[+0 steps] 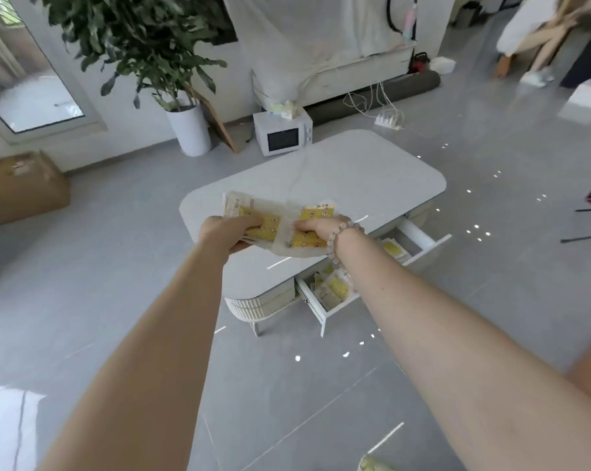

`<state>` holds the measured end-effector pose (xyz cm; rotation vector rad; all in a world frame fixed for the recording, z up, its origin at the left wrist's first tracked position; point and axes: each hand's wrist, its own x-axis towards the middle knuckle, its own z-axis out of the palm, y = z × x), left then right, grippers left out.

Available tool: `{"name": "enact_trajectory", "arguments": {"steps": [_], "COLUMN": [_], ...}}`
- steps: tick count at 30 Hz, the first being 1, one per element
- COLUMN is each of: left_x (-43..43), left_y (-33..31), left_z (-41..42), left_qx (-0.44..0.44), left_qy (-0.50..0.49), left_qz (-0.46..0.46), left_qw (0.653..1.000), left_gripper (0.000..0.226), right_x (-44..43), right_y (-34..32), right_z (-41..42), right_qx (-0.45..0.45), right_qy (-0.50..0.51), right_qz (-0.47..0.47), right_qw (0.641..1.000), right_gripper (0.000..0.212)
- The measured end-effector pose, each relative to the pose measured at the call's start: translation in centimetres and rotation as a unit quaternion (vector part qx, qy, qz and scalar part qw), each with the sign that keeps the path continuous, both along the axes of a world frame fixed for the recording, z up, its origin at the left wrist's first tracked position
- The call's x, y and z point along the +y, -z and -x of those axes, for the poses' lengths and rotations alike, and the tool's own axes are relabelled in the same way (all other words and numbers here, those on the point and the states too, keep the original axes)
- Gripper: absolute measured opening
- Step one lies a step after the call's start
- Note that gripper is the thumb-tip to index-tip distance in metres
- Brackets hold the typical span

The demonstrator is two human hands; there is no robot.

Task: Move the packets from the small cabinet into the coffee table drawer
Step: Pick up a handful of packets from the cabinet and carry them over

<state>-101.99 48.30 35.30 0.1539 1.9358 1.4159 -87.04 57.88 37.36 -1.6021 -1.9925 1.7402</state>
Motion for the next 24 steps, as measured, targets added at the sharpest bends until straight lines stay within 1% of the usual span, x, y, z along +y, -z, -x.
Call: {"name": "enact_trajectory", "arguments": {"steps": [3, 7, 11, 17, 20, 24], "left_x": [3.0, 7.0, 11.0, 17.6, 21.2, 25.8], "left_y": [0.5, 1.2, 2.2, 3.3, 3.6, 3.9], "left_z": [-1.4, -3.1, -4.9, -7.4, -8.8, -11.6], "left_qx": [-0.003, -0.004, -0.011, -0.018, -0.021, -0.024], "left_qy": [0.033, 0.076, 0.105, 0.120, 0.118, 0.129], "left_qz": [0.011, 0.027, 0.037, 0.046, 0.052, 0.059], "left_qw": [0.999, 0.997, 0.994, 0.992, 0.992, 0.990], "left_gripper": [0.023, 0.023, 0.024, 0.035, 0.036, 0.035], "right_x": [1.8, 4.8, 8.1, 14.2, 17.3, 21.8], "right_y": [0.5, 1.5, 2.1, 2.6, 2.9, 3.0], "right_z": [-1.9, -3.9, -5.8, -8.6, -10.1, -12.6], "right_qx": [0.011, 0.003, 0.008, 0.012, 0.007, -0.013], "right_qy": [0.062, 0.105, 0.125, 0.127, 0.129, 0.137], "right_qz": [0.017, 0.018, 0.035, 0.047, 0.064, 0.065], "right_qw": [0.998, 0.994, 0.991, 0.991, 0.990, 0.988], "right_gripper": [0.060, 0.063, 0.059, 0.055, 0.056, 0.057]}}
